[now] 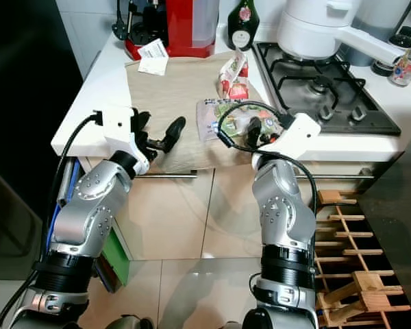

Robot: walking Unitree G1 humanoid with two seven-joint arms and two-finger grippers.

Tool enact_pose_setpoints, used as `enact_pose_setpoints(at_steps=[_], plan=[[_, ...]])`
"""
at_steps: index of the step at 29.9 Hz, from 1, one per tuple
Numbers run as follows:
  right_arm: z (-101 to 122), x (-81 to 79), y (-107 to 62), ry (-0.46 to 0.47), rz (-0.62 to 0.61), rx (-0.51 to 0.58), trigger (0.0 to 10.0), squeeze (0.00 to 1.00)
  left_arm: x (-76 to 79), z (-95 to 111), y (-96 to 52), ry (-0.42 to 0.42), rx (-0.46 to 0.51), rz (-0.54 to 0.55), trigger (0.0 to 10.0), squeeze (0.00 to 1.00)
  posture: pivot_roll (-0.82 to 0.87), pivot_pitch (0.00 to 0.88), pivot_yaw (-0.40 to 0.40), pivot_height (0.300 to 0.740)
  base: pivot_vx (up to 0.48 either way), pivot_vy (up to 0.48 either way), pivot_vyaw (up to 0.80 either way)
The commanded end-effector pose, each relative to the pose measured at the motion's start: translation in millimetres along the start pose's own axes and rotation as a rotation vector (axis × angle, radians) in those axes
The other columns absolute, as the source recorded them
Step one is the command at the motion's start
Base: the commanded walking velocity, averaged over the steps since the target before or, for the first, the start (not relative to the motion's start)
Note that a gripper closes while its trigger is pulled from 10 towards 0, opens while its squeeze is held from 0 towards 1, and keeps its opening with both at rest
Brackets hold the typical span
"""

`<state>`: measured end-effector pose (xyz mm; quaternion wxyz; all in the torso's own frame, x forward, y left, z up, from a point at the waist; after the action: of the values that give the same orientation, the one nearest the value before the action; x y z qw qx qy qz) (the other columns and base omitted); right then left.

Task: Restocking fridge

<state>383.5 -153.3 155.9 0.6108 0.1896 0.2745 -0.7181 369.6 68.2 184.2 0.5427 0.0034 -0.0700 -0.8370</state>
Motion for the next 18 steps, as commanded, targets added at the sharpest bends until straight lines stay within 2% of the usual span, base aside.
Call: enact_pose_setpoints(at_steps=[1, 11, 18], plan=[[1, -3.0, 2.5, 0.018, 0.003, -0.010, 10.0, 0.00, 2.6, 2, -0.7, 0.008, 0.010, -0.013, 10.0, 0.00, -0.12, 0.028, -0.016, 0.736, 0.000, 0.000, 0.00], [-7, -5.1, 13.1, 0.055, -0.002, -0.064, 10.0, 0.00, 2.2, 2, -2.2, 0.010, 0.010, -0.011, 10.0, 0.00, -0.11, 0.036, -0.018, 0.736, 0.000, 0.000, 0.00], [-20, 1.3, 21.9, 0.135, -0.038, -0.135, 10.0, 0.00, 0.4, 2, -3.8, 0.012, 0.008, -0.005, 10.0, 0.00, -0.10, 0.042, -0.017, 0.736, 0.000, 0.000, 0.00]])
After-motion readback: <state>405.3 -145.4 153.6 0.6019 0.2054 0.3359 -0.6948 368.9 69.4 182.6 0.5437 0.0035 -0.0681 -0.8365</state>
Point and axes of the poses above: a point about 5 cm out from each wrist's last joint towards the gripper, its own y axis pointing out of the wrist towards the gripper, its own z axis along the axis of the wrist's last joint, x = y × z, the point moved 5 cm from there along y, pointing out of the wrist towards the gripper, and after that the axes turned 3 degrees about y, right-handed, at the moved point
